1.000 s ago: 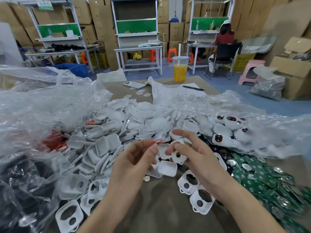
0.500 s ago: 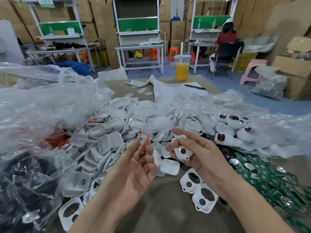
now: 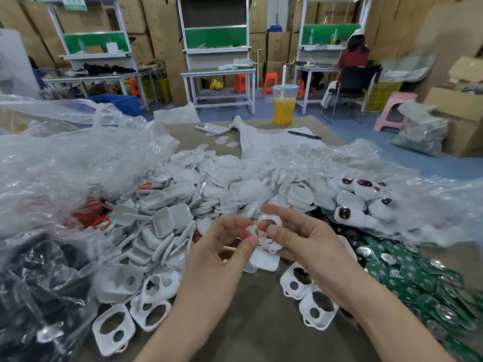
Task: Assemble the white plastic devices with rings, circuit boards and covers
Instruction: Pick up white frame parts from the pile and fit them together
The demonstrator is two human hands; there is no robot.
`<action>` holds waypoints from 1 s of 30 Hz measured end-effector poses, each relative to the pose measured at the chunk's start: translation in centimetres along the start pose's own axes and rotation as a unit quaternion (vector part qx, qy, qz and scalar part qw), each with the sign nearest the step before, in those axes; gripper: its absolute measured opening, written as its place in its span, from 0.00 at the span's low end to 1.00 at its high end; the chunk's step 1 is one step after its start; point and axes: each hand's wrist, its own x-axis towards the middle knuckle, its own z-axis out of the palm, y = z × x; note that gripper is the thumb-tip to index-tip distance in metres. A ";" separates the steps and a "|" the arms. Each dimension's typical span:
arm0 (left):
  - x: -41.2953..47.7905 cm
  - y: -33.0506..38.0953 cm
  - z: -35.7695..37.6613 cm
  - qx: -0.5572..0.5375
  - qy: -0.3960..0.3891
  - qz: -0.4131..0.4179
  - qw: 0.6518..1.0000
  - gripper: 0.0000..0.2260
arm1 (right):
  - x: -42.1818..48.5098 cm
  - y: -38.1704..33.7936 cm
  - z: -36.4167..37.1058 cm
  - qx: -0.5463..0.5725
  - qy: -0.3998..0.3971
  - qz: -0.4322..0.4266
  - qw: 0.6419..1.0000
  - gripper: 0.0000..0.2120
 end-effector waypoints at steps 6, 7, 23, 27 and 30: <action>-0.2 -0.4 -0.2 0.009 -0.026 0.016 0.999 0.07 | -0.3 -0.3 0.3 -0.021 -0.005 -0.018 1.000 0.16; -0.2 -0.3 -0.2 0.001 -0.027 0.019 0.999 0.05 | -0.3 -0.4 0.4 -0.021 -0.006 -0.020 1.000 0.16; 0.4 0.0 -1.2 -0.072 -0.089 -0.041 0.993 0.06 | -0.4 -0.7 0.0 -0.033 -0.041 -0.007 0.999 0.19; 0.4 0.0 -1.2 -0.063 -0.091 -0.046 0.993 0.06 | -0.3 -0.6 -0.1 -0.048 -0.034 -0.001 0.998 0.19; 0.5 -0.2 -1.2 -0.053 -0.089 -0.043 0.994 0.06 | -0.3 -0.5 -0.2 -0.049 -0.031 0.004 0.998 0.19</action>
